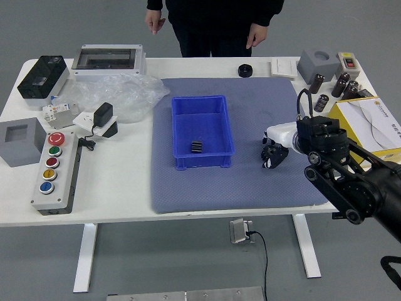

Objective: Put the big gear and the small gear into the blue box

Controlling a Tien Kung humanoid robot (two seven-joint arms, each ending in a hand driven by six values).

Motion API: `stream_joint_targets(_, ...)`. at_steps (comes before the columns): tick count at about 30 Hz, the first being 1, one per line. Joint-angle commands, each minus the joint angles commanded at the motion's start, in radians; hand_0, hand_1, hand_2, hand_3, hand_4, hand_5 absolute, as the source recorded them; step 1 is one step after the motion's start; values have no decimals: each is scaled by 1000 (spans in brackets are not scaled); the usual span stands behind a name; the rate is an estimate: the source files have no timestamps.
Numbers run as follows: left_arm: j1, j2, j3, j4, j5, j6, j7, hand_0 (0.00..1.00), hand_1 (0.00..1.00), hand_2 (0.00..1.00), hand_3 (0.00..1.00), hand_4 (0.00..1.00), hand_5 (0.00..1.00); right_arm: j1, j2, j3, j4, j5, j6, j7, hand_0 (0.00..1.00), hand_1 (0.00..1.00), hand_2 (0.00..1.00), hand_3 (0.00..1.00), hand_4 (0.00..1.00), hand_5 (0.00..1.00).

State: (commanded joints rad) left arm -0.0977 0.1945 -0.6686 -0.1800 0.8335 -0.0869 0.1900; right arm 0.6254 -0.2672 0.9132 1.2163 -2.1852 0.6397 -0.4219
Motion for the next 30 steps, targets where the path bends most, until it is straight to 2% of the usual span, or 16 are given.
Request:
stream_joint_targets(8,-1,-3,3,0,-4,0,-1,825,834,835,830,510,88,-2,4,0,-8,-15,-20,5,645,649,740,814,793,387)
stream_joint_targets(9,-1,-3,4,0,-5,0,-1,825,834,835,829,510,89,-3,4,0,-9,-19,-24,7,585,581,677,725,735,333)
stream_joint_targets(14,-2,-5,8,0,-10,0,-2,825,834,835,829,510,89,-6,6,-4,-14,-42,-34,14,585,581,677,725,735,333)
stream_joint_targets(15,-2,-5,9,0,-11,0,-2,825,834,835,829,510,87,-7,7,-5,-15,-45,-34,15,550,547,647,697,701,260)
stream_joint_targets(27,-2,-7,12,0,-15,0,-3,825,834,835,828,510,86,-14,16,-13,-22,-61,-39,20,547,545,644,697,695,248)
stream_joint_targets(28,-2,-7,12,0,-14,0,-3,825,834,835,827,510,88,-14,16,-13,-22,-62,-41,20,491,513,595,647,669,220)
stream_joint_targets(30,-2,-7,10,0,-12,-1,-3,825,834,835,827,510,88,-15,17,-14,-22,-64,-50,21,491,513,595,647,669,220)
